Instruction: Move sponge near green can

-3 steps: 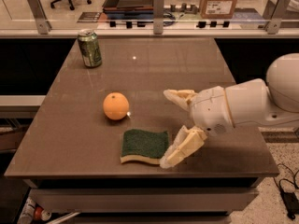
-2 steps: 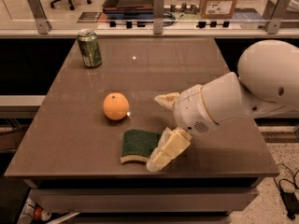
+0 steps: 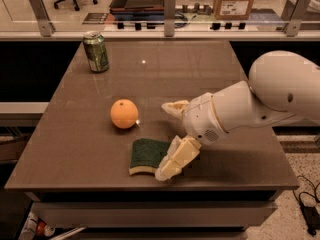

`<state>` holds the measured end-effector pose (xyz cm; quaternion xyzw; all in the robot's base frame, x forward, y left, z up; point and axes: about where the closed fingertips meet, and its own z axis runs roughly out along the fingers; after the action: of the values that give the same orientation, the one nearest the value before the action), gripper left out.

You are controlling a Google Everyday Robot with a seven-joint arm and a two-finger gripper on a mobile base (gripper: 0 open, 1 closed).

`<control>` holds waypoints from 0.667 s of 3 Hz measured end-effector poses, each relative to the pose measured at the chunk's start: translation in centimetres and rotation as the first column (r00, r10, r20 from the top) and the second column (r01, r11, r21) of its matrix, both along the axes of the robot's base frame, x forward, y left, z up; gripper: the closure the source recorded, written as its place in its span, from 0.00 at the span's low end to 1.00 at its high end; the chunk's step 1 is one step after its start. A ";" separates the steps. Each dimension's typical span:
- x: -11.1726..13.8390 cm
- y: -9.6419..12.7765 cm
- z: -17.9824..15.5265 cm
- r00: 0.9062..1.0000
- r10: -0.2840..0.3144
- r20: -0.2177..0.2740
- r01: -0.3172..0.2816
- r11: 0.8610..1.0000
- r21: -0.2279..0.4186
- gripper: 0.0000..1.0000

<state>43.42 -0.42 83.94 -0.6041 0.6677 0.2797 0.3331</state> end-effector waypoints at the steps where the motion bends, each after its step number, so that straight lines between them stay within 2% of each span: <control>1: -0.1 -0.2 -0.7 1.000 0.001 0.003 -0.001 0.999 0.038 0.00; 2: -0.1 -0.1 -0.5 1.000 0.005 0.006 -0.005 0.999 0.036 0.18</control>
Offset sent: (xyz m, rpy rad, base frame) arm -0.0005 -0.0019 -0.0059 0.0338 -0.0028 0.0010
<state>43.27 -0.47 83.39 -0.6006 0.6600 0.2906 0.3452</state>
